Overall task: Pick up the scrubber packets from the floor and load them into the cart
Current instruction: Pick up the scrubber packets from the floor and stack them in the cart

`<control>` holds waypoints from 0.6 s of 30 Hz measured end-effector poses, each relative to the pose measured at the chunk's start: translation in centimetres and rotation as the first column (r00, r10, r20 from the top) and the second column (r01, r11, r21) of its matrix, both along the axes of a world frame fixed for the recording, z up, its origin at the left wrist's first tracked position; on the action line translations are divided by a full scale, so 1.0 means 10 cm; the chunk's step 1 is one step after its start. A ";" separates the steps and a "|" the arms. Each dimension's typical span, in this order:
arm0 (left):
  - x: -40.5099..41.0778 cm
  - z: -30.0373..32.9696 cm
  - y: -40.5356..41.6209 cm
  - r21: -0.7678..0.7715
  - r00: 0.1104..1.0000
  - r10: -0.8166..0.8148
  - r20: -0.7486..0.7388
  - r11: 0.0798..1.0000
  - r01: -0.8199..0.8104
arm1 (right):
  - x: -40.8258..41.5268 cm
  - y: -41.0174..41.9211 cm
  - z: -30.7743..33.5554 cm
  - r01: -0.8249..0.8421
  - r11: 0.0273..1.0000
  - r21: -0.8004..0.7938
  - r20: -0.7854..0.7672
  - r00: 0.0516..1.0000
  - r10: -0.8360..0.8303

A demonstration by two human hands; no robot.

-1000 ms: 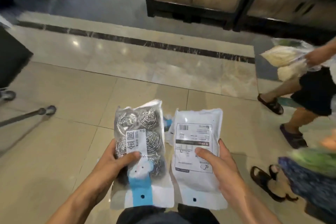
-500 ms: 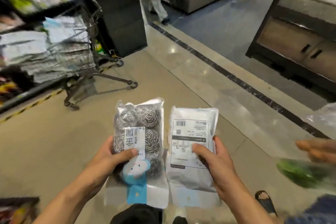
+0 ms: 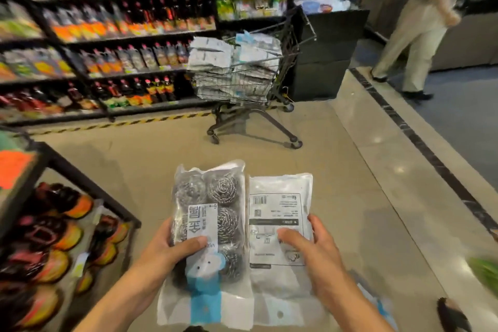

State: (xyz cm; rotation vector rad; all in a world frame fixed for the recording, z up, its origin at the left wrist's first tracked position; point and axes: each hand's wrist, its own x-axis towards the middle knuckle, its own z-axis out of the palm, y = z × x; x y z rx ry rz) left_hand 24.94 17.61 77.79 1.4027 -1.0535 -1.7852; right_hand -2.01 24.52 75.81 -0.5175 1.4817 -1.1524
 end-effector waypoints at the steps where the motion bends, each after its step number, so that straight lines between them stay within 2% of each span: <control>1: 0.17 -0.03 -0.07 0.001 1.000 0.019 0.007 1.000 -0.019 | 0.15 -0.13 0.01 -0.020 1.000 0.000 -0.009 1.000 0.020; 9: 1.58 -0.17 -0.95 0.027 0.996 0.083 -0.042 0.996 -0.082 | 1.46 -1.15 0.01 -0.057 0.998 -0.010 -0.006 0.998 0.057; 18: 2.27 -0.15 -1.97 0.046 0.997 0.056 -0.054 0.998 -0.053 | 2.26 -2.03 0.13 -0.054 0.998 0.013 -0.056 0.997 0.055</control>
